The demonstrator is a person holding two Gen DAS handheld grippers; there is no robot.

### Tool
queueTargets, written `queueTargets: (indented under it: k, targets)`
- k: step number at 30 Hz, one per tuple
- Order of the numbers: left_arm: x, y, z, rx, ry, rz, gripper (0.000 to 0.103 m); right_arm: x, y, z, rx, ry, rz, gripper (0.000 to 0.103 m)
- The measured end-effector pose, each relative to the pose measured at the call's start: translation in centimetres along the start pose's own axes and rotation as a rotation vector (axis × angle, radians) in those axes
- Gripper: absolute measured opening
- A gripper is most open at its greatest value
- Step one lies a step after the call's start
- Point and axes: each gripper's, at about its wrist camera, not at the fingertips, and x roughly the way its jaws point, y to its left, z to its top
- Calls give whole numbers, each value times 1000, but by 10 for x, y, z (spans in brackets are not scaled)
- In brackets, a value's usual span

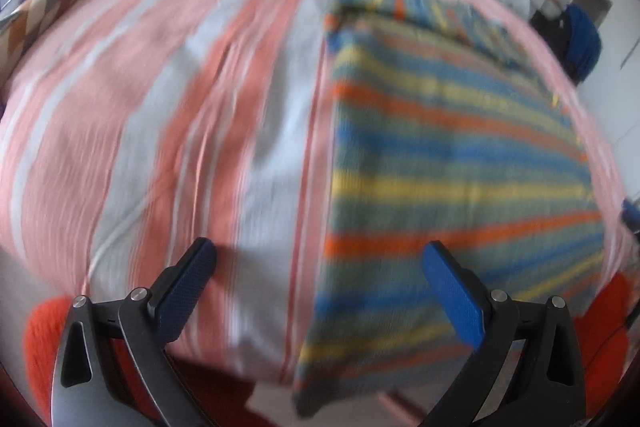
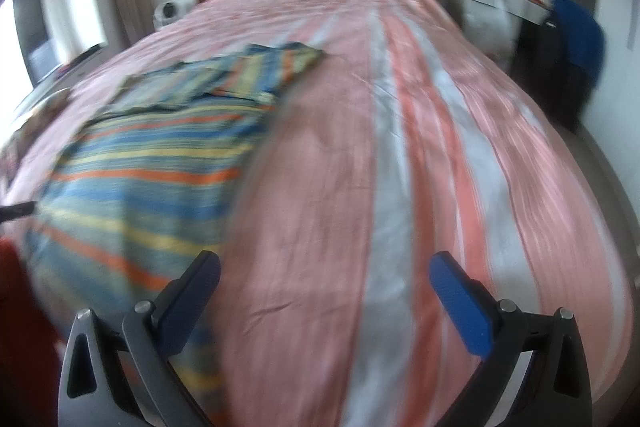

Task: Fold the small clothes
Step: 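Grasp the hem with both grippers and fold it up toward the collar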

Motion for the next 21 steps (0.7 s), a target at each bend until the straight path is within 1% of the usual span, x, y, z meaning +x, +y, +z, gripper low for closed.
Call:
queueTargets:
  k: [1,2,5,6,7,9,10,11,12,13,14,15,16,17,18,19,21]
  targets:
    - [-1,-5,-4,23,15,15,102,-6,5,-3,-17,21,28,103]
    - [-2,-11,-7,50,45,16,102,-11,10,-9,-28,64,71,103]
    - [2,-24,-19,95,149,-4,101,-12,18,-31,-10,182,169,103]
    - [4,-26,-22,102,169,-6,101,-11,21,-41,4,221,198,101]
    - [7,-27,-25,105,195,-8,99,-9,23,-51,12,252,227,96]
    - [13,-27,-28,90,245,-7,86,-3,28,-65,10,280,245,90]
    - [17,-25,-29,67,275,-23,83,3,28,-70,18,291,234,88]
    - [19,-23,-29,50,288,-37,76,7,28,-73,37,297,231,87]
    - [22,-20,-29,25,308,-51,66,10,26,-72,54,300,236,86]
    - [23,-18,-29,11,320,-54,58,13,25,-70,70,304,246,82]
    - [26,-16,-31,-12,348,-68,38,17,24,-69,75,323,260,78]
    - [28,-16,-32,-21,363,-79,16,20,25,-70,69,357,275,63]
    - [30,-15,-34,-34,380,-93,8,25,27,-70,60,406,311,36]
    - [29,-14,-35,-49,380,-108,6,28,29,-71,57,443,343,21]
    - [27,-14,-35,-53,372,-114,4,26,30,-72,52,450,347,6]
    - [23,-15,-35,-54,365,-123,4,24,31,-70,46,441,347,6]
    - [8,-18,-34,-44,340,-150,3,16,27,-64,71,428,393,6]
